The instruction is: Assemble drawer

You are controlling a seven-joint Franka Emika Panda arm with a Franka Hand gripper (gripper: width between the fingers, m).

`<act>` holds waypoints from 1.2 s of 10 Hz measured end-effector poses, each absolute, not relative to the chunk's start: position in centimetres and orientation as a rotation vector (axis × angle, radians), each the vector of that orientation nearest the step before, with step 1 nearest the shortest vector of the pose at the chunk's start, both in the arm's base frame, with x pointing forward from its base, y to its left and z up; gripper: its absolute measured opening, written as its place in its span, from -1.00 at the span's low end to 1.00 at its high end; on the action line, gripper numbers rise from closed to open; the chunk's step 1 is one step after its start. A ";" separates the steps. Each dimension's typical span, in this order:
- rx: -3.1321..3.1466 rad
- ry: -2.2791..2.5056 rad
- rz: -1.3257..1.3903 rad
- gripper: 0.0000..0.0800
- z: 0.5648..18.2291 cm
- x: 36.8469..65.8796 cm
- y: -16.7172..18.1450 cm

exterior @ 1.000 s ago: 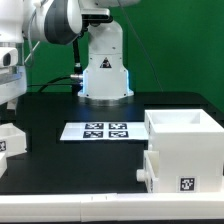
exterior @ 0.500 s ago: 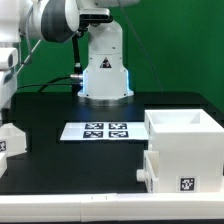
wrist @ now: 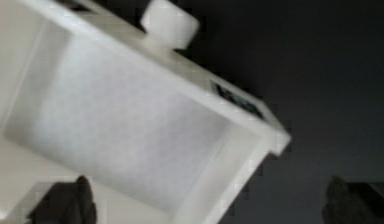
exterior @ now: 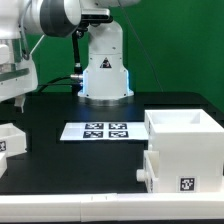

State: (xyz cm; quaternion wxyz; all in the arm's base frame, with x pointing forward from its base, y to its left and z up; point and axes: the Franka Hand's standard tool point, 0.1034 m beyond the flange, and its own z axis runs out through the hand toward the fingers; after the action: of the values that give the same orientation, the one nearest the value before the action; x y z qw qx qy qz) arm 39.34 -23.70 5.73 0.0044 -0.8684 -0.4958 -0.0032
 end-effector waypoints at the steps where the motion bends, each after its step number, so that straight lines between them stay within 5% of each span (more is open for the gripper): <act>1: -2.787 -1.423 -0.032 0.62 5.7 39.4 -24.0; 5: -2.948 -1.031 -0.028 0.62 5.6 39.5 -23.5; 9: -2.990 -0.892 -0.056 0.57 3.1 39.5 -22.8; 10: -2.990 -0.893 -0.056 0.19 3.1 39.5 -22.8; 11: -2.989 -0.893 -0.055 0.19 3.1 39.5 -22.8; 12: -2.989 -0.893 -0.055 -0.30 3.1 39.5 -22.8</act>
Offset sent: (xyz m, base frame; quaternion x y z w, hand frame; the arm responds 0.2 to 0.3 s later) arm 0.0000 0.0000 0.0000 0.0000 0.0000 0.1938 0.9810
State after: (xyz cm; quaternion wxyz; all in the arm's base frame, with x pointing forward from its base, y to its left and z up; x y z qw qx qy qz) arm 39.50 -22.79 3.08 0.0108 -0.9580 -0.2861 -0.0177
